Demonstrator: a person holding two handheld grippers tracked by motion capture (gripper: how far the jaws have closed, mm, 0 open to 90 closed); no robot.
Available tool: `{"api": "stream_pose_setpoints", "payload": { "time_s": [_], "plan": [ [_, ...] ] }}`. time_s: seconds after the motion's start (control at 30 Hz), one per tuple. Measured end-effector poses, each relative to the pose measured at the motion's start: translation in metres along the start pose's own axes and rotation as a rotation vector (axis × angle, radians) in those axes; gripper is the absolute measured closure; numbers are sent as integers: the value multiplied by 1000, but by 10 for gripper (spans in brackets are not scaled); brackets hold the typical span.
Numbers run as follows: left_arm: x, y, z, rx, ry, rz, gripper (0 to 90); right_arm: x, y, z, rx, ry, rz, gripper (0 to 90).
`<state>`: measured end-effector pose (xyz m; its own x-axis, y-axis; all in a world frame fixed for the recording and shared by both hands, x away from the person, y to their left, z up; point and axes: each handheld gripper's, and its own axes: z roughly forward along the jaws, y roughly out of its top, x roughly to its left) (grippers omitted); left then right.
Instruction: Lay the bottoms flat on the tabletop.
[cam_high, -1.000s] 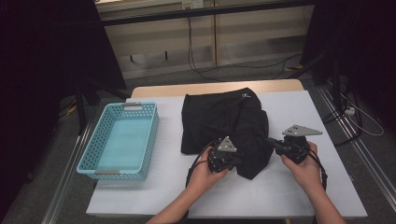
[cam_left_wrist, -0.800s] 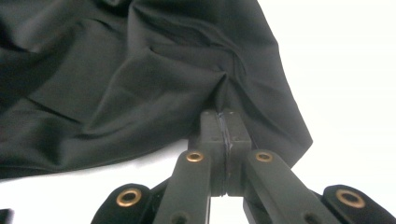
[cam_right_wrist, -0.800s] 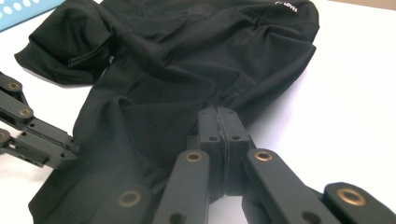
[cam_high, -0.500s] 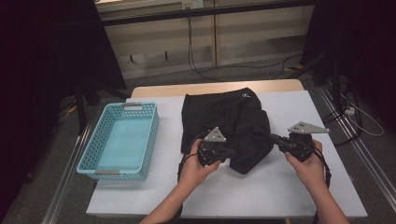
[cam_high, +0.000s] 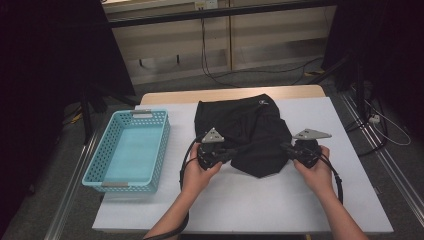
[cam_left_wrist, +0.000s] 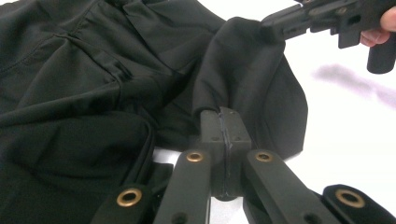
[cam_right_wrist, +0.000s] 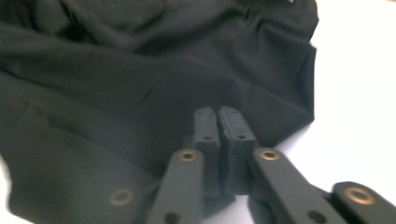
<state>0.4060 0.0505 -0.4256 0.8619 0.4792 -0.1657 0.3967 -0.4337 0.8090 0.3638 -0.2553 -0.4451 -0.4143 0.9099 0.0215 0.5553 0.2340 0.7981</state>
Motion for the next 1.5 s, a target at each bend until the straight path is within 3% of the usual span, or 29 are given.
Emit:
{"api": "stream_pose_setpoints", "payload": {
  "time_s": [0.13,0.17,0.37,0.4,0.47,0.5,0.53,0.6,0.67,0.7,0.73,0.77,0.97,1.0,1.1,1.13,1.23,1.27,1.4,1.5],
  "plan": [
    [-2,0,0,4,-5,6,899,4,-1,-3,2,12,-11,766],
    [-3,0,0,6,-6,10,898,6,0,-9,-13,10,-12,696],
    [-5,1,-1,2,-13,16,898,12,-1,-29,-10,44,-50,669],
    [-6,1,-1,-5,-13,12,898,14,-2,-31,-9,68,-58,674],
    [-7,1,-1,-4,-14,16,898,25,-7,-32,22,172,-74,734],
    [-7,2,-1,-2,-15,17,898,25,-7,-32,22,172,-74,734],
    [-7,2,-1,-1,-16,18,898,34,-11,-26,65,206,-112,746],
    [-8,2,-1,-9,-16,14,898,37,-13,-21,92,202,-131,745],
    [-7,2,-2,-3,-12,19,898,42,-19,-8,155,216,-163,754],
    [-7,2,-2,-3,-12,19,898,42,-19,-8,155,216,-163,754],
    [-6,2,-2,-3,-10,20,898,43,-20,-7,141,213,-170,795],
    [-6,1,-2,-5,-11,17,898,43,-17,-8,162,202,-182,875],
    [-8,3,-5,-17,-8,20,898,37,-14,-13,149,208,-150,900],
    [-9,6,-7,-18,-9,23,898,34,-9,-22,100,229,-125,900],
    [-9,8,-8,-25,-8,17,897,30,-3,-33,55,243,-106,900],
    [-9,9,-9,-32,-5,20,897,25,1,-41,10,256,-81,900],
    [-8,9,-10,-34,-3,17,897,20,3,-46,-22,270,-53,900],
    [-8,8,-9,-29,2,18,896,16,4,-48,-48,279,-20,900],
    [-7,6,-4,-13,2,16,885,12,3,-43,-63,287,20,900],
    [-8,2,1,13,6,28,816,10,2,-33,-36,260,27,900]
  ]
}}
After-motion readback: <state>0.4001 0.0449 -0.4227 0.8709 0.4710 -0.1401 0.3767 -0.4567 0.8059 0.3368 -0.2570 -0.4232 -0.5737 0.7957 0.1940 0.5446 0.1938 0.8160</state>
